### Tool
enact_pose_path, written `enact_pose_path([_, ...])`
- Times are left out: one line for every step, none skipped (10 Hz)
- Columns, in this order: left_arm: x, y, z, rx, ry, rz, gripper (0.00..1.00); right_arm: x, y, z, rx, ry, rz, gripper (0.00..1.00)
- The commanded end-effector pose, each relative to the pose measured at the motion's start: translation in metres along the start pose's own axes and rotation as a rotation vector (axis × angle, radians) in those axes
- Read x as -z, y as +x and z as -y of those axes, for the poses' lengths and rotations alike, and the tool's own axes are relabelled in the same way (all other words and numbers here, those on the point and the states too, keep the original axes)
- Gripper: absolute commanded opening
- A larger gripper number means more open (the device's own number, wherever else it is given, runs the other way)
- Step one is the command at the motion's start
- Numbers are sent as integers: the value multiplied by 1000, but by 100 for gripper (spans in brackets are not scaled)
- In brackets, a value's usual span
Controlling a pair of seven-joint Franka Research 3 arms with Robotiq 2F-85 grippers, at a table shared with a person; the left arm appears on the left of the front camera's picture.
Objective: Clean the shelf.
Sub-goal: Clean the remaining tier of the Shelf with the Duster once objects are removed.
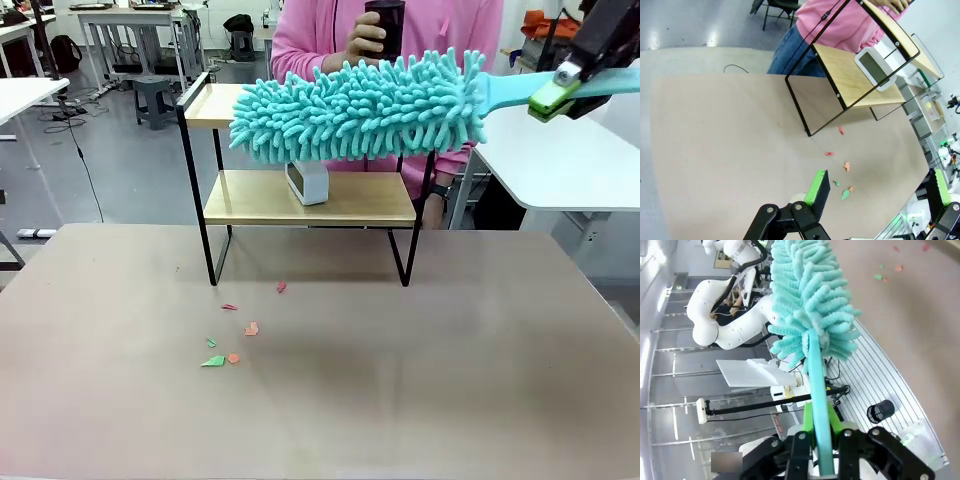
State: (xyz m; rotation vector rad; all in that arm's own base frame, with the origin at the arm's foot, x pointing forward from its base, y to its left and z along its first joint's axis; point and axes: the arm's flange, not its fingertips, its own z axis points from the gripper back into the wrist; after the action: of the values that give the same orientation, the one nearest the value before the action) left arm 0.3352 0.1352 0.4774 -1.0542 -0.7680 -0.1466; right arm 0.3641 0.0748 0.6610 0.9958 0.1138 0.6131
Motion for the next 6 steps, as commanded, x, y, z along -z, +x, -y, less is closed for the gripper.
enact_pose_path([2,0,1,23,-16,16,100,-16,-14,6,6,101,-14,12])
enact_pose_path([2,0,1,23,-16,16,100,-25,-24,11,38,54,37,12])
enact_pose_path([2,0,1,23,-16,16,100,-40,-38,17,66,42,115,12])
enact_pose_path([2,0,1,23,-16,16,100,-57,-55,26,147,-24,260,12])
enact_pose_path([2,0,1,23,-16,16,100,-77,-79,37,226,-73,405,12])
enact_pose_path([2,0,1,23,-16,16,100,-95,-103,50,289,-50,497,12])
